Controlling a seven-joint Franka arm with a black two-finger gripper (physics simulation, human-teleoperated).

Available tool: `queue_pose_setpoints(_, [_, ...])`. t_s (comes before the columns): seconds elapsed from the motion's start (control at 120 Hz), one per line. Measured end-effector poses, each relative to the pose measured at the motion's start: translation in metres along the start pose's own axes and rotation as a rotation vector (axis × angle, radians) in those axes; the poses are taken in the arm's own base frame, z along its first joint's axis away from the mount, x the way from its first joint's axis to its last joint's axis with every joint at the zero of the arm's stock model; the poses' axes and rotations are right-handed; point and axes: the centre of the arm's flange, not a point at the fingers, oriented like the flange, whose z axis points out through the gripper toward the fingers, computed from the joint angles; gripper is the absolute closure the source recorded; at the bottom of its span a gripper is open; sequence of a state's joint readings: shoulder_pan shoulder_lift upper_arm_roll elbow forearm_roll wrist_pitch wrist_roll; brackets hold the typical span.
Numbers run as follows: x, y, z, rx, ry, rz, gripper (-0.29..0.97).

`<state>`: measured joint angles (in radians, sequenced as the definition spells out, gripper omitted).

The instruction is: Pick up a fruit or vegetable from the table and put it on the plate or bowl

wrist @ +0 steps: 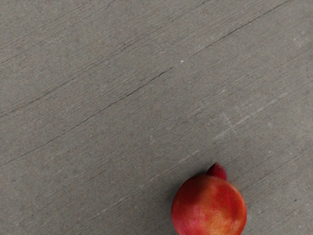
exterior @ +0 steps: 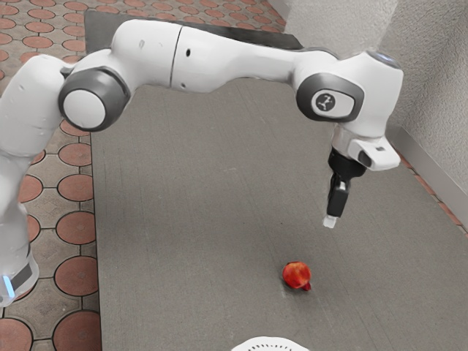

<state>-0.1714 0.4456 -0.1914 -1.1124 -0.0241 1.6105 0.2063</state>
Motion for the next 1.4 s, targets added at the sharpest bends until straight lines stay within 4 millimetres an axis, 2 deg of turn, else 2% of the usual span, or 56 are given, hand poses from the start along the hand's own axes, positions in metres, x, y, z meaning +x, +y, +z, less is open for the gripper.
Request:
queue_pose_setpoints(0.067, [0.009,0.018,0.015,-0.008,-0.011,0.045,0.0])
queue_pose_setpoints(0.158, [0.012,0.02,0.039,-0.005,-0.047,0.075,0.0])
queue_pose_setpoints(0.408, [-0.007,0.026,0.079,0.012,-0.178,0.147,0.0])
queue_pose_setpoints(0.5, [-0.013,0.03,0.082,0.016,-0.183,0.167,0.0])
queue_pose_setpoints(0.75, [-0.008,0.032,0.088,0.01,-0.158,0.212,0.0])
queue_pose_setpoints(0.992, [-0.008,0.033,0.124,-0.033,-0.186,0.235,0.0])
queue_pose_setpoints(1.4, [-0.004,0.036,0.144,-0.063,-0.183,0.269,0.0])
